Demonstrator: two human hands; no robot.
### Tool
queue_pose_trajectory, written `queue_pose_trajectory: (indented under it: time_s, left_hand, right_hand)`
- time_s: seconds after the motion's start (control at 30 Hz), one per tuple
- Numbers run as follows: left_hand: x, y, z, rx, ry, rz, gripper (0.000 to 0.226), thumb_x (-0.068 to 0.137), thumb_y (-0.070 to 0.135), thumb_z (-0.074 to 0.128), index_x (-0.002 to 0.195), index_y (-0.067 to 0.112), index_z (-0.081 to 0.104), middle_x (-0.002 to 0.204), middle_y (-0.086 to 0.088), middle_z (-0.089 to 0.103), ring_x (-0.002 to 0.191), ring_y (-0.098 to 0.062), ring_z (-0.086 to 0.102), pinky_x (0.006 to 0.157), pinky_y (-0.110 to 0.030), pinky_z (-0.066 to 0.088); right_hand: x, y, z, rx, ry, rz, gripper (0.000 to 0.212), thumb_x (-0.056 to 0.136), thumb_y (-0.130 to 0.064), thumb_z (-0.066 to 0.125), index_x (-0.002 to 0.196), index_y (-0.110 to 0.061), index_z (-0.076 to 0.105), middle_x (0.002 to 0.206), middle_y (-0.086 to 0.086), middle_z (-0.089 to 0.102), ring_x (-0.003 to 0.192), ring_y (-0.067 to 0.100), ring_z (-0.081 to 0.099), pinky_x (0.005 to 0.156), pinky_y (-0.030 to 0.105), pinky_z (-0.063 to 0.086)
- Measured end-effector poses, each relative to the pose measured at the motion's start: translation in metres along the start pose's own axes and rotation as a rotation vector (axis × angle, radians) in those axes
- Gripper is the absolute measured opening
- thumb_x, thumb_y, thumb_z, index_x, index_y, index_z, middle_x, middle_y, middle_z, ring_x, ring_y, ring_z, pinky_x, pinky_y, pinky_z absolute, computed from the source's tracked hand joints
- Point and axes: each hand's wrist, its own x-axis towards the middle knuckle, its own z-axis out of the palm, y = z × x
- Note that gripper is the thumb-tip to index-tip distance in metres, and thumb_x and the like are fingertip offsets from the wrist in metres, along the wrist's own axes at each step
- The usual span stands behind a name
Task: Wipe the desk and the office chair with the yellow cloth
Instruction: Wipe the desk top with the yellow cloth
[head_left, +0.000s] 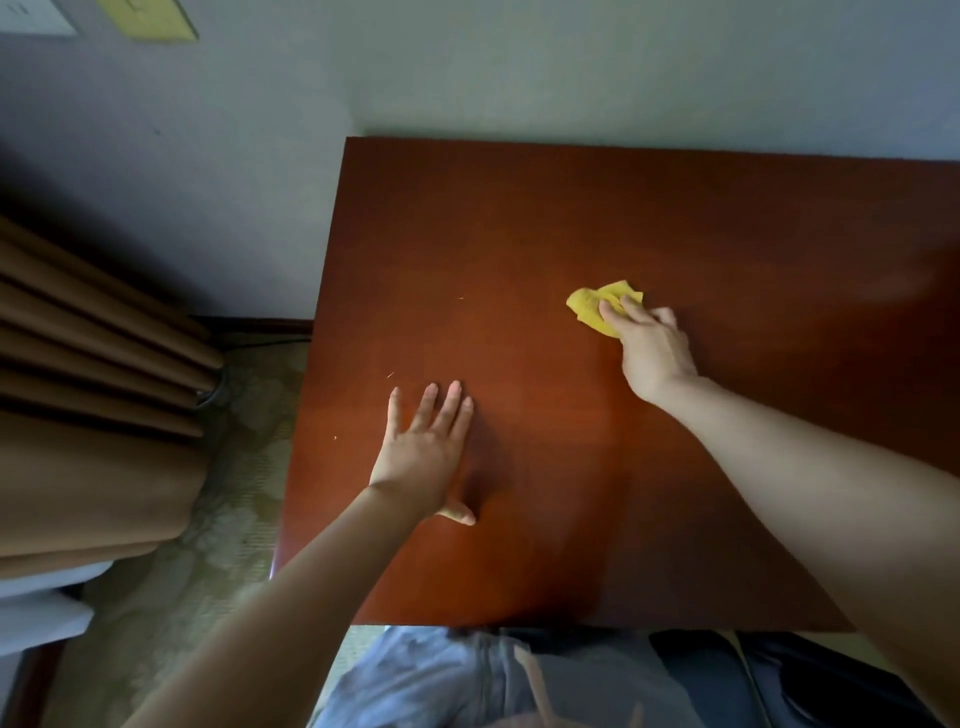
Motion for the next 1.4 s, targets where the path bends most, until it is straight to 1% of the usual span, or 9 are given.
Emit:
queue_pose_trajectory:
  time_s: [0.33, 0.43, 0.5, 0.63, 0.8, 0.9, 1.03, 1.27, 1.4]
  left_hand:
    - [-0.002, -0.013, -0.009, 0.004, -0.084, 0.059, 0.141, 0.057, 0.075, 0.069, 0.149, 0.017, -0.021, 0.157, 0.000, -0.024, 0.146, -0.022, -0.014, 0.110, -0.065, -0.005]
    - [-0.002, -0.018, -0.014, -0.015, -0.129, 0.070, 0.128, 0.070, 0.053, 0.076, 0.150, 0.020, -0.020, 0.157, 0.001, -0.025, 0.146, -0.020, -0.015, 0.113, -0.064, 0.001]
    - [0.001, -0.020, -0.017, -0.054, -0.122, 0.074, 0.109, 0.082, 0.039, 0.067, 0.151, 0.022, -0.015, 0.158, 0.002, -0.022, 0.147, -0.018, -0.012, 0.113, -0.063, 0.002]
    - [0.002, -0.017, -0.013, -0.059, -0.064, 0.073, 0.087, 0.091, 0.038, 0.051, 0.152, 0.022, -0.010, 0.159, 0.002, -0.019, 0.146, -0.018, -0.014, 0.113, -0.062, -0.005]
    - [-0.006, -0.003, 0.003, -0.129, -0.030, 0.187, 0.099, 0.085, 0.048, 0.056, 0.151, 0.023, -0.013, 0.157, 0.004, -0.026, 0.144, -0.017, -0.023, 0.112, -0.060, -0.011]
    - [-0.008, 0.003, 0.007, -0.074, -0.034, 0.236, 0.112, 0.077, 0.067, 0.056, 0.151, 0.024, -0.016, 0.156, 0.000, -0.029, 0.144, -0.018, -0.023, 0.111, -0.060, -0.012]
    - [-0.007, 0.003, 0.006, 0.022, -0.051, 0.241, 0.127, 0.065, 0.082, 0.055, 0.149, 0.025, -0.020, 0.155, -0.002, -0.030, 0.144, -0.020, -0.022, 0.109, -0.062, -0.011]
    - [-0.007, -0.003, 0.003, 0.171, -0.045, 0.271, 0.141, 0.056, 0.080, 0.066, 0.147, 0.022, -0.026, 0.154, -0.005, -0.031, 0.145, -0.022, -0.020, 0.110, -0.062, -0.006]
    - [-0.009, -0.001, 0.004, 0.218, -0.024, 0.268, 0.142, 0.057, 0.078, 0.067, 0.146, 0.019, -0.028, 0.154, -0.007, -0.031, 0.145, -0.024, -0.019, 0.112, -0.060, -0.005]
  right_hand:
    - [-0.047, -0.069, 0.029, 0.084, 0.054, -0.145, 0.066, 0.091, 0.001, 0.039, 0.142, -0.039, 0.035, 0.154, -0.011, 0.027, 0.120, 0.026, 0.033, 0.092, 0.041, 0.034]
    - [-0.090, -0.082, 0.048, 0.152, 0.148, -0.194, 0.061, 0.087, -0.001, 0.049, 0.137, -0.036, 0.046, 0.149, -0.010, 0.038, 0.112, 0.026, 0.041, 0.087, 0.040, 0.035]
    - [-0.120, -0.086, 0.057, 0.194, 0.199, -0.217, 0.058, 0.083, 0.000, 0.056, 0.132, -0.032, 0.054, 0.143, -0.007, 0.046, 0.106, 0.027, 0.046, 0.083, 0.042, 0.041]
    - [-0.175, -0.078, 0.072, 0.200, 0.242, -0.341, 0.062, 0.071, 0.008, 0.066, 0.121, -0.027, 0.065, 0.133, -0.003, 0.058, 0.097, 0.028, 0.057, 0.071, 0.042, 0.047]
    - [-0.218, -0.047, 0.080, 0.190, 0.206, -0.387, 0.057, 0.072, 0.004, 0.065, 0.120, -0.026, 0.066, 0.131, -0.001, 0.059, 0.099, 0.030, 0.061, 0.065, 0.043, 0.049]
    - [-0.237, -0.025, 0.082, 0.152, 0.200, -0.312, 0.055, 0.071, -0.008, 0.072, 0.122, -0.025, 0.064, 0.133, 0.001, 0.057, 0.098, 0.031, 0.061, 0.067, 0.040, 0.047]
    - [-0.248, 0.011, 0.087, 0.168, 0.223, -0.078, 0.084, 0.053, 0.027, 0.063, 0.122, -0.021, 0.064, 0.132, 0.006, 0.057, 0.087, 0.036, 0.058, 0.061, 0.041, 0.045]
    - [-0.211, 0.053, 0.073, 0.252, 0.260, 0.230, 0.058, 0.088, 0.016, 0.046, 0.132, -0.020, 0.054, 0.141, 0.008, 0.047, 0.100, 0.036, 0.045, 0.081, 0.049, 0.045]
    - [-0.159, 0.048, 0.053, 0.244, 0.205, 0.422, 0.062, 0.093, 0.007, 0.037, 0.140, -0.031, 0.043, 0.150, -0.002, 0.036, 0.114, 0.033, 0.037, 0.091, 0.046, 0.040]
